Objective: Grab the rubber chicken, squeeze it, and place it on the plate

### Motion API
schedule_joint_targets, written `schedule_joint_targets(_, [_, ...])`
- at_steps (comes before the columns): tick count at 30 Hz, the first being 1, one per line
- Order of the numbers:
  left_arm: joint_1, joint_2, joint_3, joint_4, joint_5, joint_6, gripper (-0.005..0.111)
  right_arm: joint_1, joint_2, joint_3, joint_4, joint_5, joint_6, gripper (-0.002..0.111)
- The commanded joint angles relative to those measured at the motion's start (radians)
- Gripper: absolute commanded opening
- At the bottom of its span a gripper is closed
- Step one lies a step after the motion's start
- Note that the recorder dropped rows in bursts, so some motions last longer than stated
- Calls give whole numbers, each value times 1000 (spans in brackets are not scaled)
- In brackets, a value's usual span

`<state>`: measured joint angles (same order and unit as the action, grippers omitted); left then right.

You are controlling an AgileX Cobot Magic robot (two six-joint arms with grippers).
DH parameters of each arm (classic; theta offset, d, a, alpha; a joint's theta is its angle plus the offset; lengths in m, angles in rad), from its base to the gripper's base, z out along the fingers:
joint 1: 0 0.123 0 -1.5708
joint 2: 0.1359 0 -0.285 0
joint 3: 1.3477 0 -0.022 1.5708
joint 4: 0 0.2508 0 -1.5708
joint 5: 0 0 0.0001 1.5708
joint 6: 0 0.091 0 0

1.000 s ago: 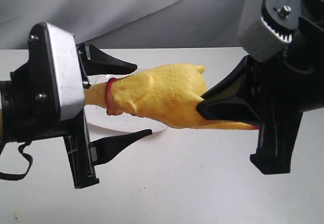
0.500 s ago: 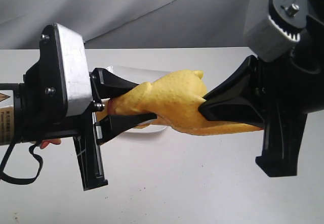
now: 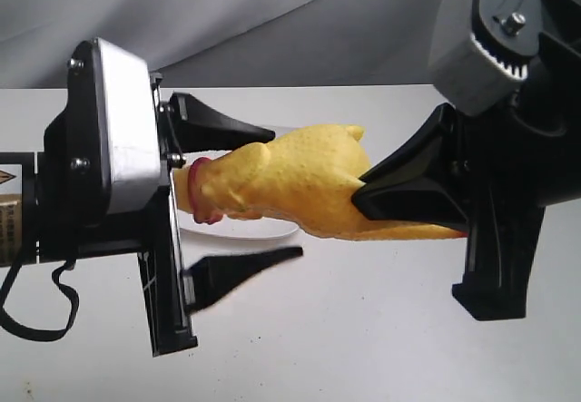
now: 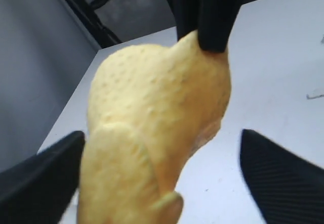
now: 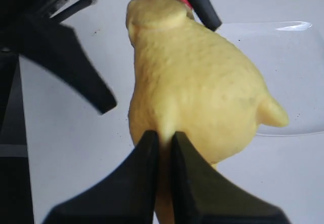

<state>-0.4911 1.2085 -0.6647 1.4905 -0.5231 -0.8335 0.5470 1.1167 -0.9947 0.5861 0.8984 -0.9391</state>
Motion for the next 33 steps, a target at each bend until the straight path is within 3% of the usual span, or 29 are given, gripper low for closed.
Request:
schedule_joint_targets(1, [-4,-6,-5,-23,15,-72,104,2,-3,3,19,-26,0,0])
schedule_joint_targets(9, [-4,-6,-5,-23,23,-90,97,2,-3,3,19,-26,0,0])
schedule_joint_targets(11, [-4,-6,-5,-23,23,-109,71,2,-3,3,19,-26,0,0])
schedule_joint_targets(12, [-4,-6,-5,-12,13,-109,42,2,-3,3,19,-26,0,0])
schedule_joint_targets(14, [-4,-6,-5,30,-36,-89,1,2,-3,3,19,-24,0,0])
schedule_joint_targets(20, [-4,-6,-5,66,-33,-81,2,2,-3,3,19,-24,0,0])
schedule_joint_targets(21, [-4,-6,-5,67,-33,-83,6,2,-3,3,19,-24,0,0])
schedule_joint_targets(23, [-4,-6,-5,74,-40,-78,29,2,-3,3,19,-24,0,0])
schedule_joint_targets(25, [-4,-6,-5,63,-13,-88,66,2,-3,3,19,-24,0,0])
schedule_joint_targets(28, [-4,-6,-5,52,42,-158,101,2,-3,3,19,-24,0,0])
schedule_joint_targets(33, [-4,-6,-5,51,76,-187,104,2,-3,3,19,-22,0,0])
